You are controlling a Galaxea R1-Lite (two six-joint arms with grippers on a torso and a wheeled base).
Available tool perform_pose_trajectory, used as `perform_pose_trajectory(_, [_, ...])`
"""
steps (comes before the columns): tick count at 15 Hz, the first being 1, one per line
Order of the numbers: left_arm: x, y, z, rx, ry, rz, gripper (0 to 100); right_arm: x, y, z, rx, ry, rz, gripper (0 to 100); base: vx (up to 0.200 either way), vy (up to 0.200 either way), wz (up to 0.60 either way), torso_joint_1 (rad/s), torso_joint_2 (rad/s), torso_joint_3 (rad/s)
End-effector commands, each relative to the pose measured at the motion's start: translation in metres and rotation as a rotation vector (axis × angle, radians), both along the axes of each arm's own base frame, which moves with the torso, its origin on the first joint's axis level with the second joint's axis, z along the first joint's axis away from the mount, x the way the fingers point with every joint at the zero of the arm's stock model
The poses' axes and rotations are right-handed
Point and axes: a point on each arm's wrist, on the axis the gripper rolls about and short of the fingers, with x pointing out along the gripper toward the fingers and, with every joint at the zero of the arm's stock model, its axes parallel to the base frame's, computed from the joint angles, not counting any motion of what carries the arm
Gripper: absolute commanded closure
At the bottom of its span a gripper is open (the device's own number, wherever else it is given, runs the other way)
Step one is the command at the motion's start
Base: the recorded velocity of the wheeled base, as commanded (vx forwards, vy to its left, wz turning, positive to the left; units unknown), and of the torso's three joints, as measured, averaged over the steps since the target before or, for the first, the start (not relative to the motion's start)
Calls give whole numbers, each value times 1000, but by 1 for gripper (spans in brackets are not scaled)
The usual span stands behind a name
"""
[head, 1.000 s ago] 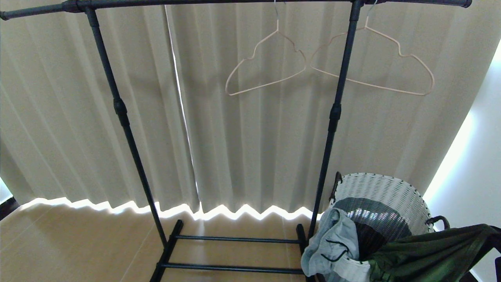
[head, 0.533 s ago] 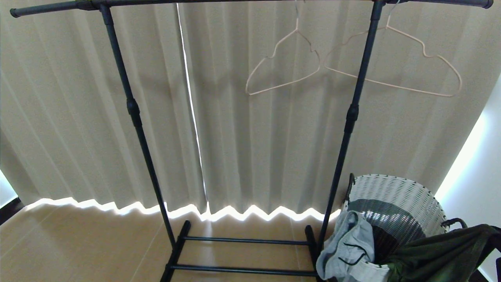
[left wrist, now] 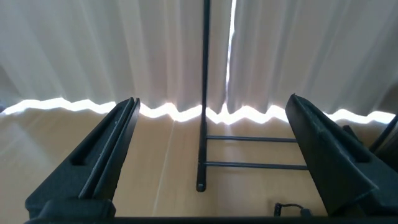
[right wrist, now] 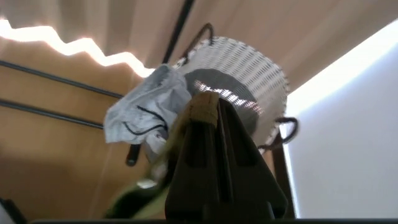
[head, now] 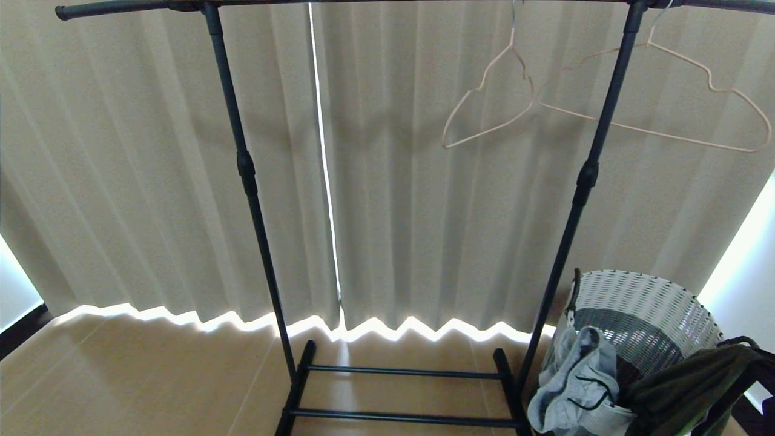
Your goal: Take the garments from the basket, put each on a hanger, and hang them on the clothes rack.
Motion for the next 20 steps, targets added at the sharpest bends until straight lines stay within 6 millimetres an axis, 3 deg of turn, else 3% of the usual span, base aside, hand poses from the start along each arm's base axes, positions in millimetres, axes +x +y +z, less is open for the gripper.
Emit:
perform_pose_trajectory(1, [0,0,0,-3,2,1,0,-1,2,1,2,-12,29,100,0,0,0,0,0,0])
perform_pose_trajectory(3, [0,0,0,5,4,-1,0,-2,3,2,3,-21,40,100,0,0,0,0,0,0])
perform_pose_trajectory(5, [0,-3,0,32,1,-118,0,-6,3,15,13,-88,51,100,0,0,0,0,0,0])
perform_pose_trajectory(11, [0,-5,1,102,-27,-234,0,-5,25,37,61,-157,324,100,0,0,0,0,0,0])
perform_pose_trajectory(13, [-5,-6,23,120,-122,-299,0,0,33,47,79,-168,384,100,0,0,0,0,0,0])
perform_pose_trajectory(14, [-6,-8,45,141,-142,-387,0,6,40,53,88,-163,425,100,0,0,0,0,0,0])
perform_pose_trajectory(16, [16,-10,92,138,-86,-497,0,23,56,65,139,-142,465,100,0,0,0,0,0,0])
perform_pose_trajectory(17, [31,-11,105,129,-56,-518,0,28,61,68,165,-136,475,100,0,0,0,0,0,0])
perform_pose_trajectory(20, [120,-24,147,108,36,-631,0,49,76,82,252,-125,469,100,0,0,0,0,0,0])
